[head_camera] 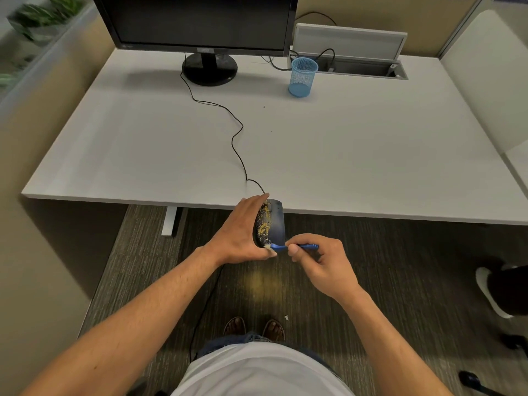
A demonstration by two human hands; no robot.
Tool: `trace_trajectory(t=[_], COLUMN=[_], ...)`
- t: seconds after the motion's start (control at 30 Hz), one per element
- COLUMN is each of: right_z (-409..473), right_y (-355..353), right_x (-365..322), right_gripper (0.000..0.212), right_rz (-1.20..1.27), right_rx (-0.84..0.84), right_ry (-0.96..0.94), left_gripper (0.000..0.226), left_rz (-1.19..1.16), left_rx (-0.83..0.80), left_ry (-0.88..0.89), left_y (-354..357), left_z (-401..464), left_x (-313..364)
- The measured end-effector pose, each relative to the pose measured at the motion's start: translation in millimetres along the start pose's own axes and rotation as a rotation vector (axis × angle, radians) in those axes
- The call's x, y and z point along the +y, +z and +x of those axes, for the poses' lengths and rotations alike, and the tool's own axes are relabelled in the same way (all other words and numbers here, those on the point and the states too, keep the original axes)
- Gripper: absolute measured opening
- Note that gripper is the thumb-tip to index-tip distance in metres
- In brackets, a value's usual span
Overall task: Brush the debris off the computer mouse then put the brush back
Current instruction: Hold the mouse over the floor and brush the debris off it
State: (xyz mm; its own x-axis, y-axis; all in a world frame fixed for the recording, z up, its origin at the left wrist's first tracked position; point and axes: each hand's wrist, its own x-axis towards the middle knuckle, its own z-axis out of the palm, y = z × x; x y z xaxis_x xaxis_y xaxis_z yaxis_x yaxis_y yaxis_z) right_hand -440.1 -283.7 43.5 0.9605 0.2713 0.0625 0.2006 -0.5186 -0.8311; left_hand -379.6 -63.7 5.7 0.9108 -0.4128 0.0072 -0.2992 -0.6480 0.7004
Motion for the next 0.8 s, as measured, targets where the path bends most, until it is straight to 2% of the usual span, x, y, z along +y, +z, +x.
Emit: trace_trajectory(t=[0.13, 0.23, 0.4, 0.5, 0.8], right_z=[-6.9, -5.3, 13.4, 31.2, 52.3], right_y=[-11.5, -19.4, -21.1, -18.6, -5.0], right_x=[9.8, 7.9, 2.5, 2.9, 8.9], right_gripper=[0.015, 0.025, 0.027, 0.018, 0.019], right_rz=[-0.015, 0.018, 0.058, 0.014, -0.206], right_rx=[-0.024, 0.017, 0.195, 0.277, 0.186], right_ry=[0.042, 0.029, 0.036, 0.014, -0.087], left_gripper=[0.122, 0.121, 0.122, 0.121, 0.118], left_rz=[0.007, 0.004, 0.011, 0.012, 0.014], left_rx=[0.003, -0.009, -0.018, -0.029, -0.009], left_ry=[0.011, 0.013, 0.026, 0.034, 0.042], left_y=[-1.0, -1.4, -0.2, 1.3, 2.5], left_z=[-1.3, 0.6, 3.6, 4.8, 4.9], left_x=[-0.7, -1.8, -3.3, -2.7, -3.2])
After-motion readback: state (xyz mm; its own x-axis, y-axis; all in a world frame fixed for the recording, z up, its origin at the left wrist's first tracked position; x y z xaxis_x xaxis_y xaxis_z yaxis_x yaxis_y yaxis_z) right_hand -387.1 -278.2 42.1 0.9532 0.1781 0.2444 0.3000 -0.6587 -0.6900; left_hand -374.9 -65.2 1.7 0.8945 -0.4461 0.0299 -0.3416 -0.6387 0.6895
